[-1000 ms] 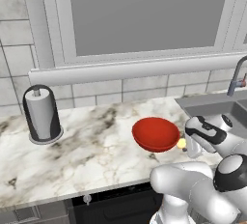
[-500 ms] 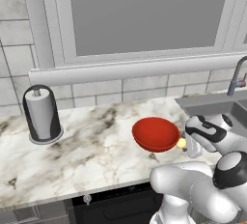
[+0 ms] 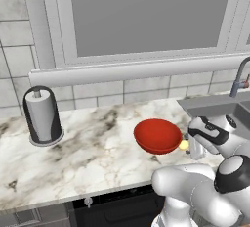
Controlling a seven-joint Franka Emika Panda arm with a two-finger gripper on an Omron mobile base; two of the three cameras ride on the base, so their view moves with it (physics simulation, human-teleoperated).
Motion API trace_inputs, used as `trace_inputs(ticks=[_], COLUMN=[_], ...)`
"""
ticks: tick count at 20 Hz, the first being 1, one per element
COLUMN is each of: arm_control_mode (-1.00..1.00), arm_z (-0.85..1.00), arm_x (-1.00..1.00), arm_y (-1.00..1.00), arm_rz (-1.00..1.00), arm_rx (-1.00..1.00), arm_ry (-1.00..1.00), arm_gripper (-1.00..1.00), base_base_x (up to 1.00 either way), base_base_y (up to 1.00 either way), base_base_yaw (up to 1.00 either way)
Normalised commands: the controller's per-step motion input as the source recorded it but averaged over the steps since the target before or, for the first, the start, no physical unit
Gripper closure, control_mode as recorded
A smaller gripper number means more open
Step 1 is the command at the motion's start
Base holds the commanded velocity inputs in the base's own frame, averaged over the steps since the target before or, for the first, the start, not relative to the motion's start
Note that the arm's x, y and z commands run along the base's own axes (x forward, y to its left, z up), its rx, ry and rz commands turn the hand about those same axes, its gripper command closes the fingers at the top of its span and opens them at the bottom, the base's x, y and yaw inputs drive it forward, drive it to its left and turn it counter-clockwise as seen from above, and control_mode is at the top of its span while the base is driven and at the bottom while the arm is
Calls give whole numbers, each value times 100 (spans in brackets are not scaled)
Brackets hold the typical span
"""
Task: Gather the eggs and milk located in the vicinity of the sink area and place them right next to the bowl.
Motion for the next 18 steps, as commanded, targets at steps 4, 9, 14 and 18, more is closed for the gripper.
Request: trace_inputs(ticks=[4,9,14,18], arm_control_mode=[-100,-100,-100,-100], arm_z=[37,61,66,54], arm_x=[-31,-31,-25,-39], arm_y=[0,0,0,0], arm_rz=[-1,0,0,0], arm_rx=[0,0,0,0], arm_ry=[-5,-15,-15,-17], arm_gripper=[-100,-100,-100,-100], base_base_x=[0,0,0,0], base_base_y=[0,0,0,0], base_base_yaw=[0,0,0,0])
